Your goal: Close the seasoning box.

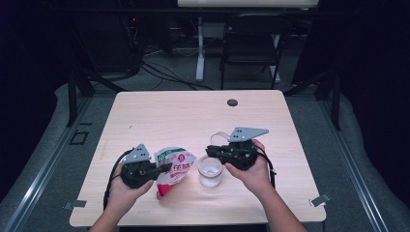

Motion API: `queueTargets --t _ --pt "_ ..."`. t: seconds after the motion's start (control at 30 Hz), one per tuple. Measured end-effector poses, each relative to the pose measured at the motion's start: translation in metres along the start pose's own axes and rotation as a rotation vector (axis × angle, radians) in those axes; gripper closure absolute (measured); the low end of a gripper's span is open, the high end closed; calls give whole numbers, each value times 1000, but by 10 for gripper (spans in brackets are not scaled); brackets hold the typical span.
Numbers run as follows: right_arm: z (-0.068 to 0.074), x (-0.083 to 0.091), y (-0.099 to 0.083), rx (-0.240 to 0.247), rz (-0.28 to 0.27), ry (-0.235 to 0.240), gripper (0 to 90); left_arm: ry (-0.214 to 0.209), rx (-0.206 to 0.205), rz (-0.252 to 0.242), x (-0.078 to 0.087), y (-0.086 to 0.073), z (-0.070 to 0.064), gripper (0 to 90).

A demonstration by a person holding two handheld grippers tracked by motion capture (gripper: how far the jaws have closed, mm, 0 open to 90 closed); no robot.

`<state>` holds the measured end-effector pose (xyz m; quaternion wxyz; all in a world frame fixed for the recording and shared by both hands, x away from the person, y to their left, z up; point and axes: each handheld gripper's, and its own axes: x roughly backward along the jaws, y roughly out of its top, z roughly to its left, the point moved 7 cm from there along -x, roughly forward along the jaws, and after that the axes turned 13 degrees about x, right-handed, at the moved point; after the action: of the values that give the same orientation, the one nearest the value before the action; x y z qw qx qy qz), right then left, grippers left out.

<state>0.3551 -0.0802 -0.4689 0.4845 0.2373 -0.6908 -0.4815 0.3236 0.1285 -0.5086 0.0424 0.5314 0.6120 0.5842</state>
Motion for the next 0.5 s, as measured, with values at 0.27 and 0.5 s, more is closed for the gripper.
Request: queueTargets --t 0.27,0.5 --pt "10 -17 -1 21 19 56 829 2 9 11 -5 -11 -3 900" --pt "21 -27 -5 31 40 112 790 -5 15 26 -9 -18 -6 898"
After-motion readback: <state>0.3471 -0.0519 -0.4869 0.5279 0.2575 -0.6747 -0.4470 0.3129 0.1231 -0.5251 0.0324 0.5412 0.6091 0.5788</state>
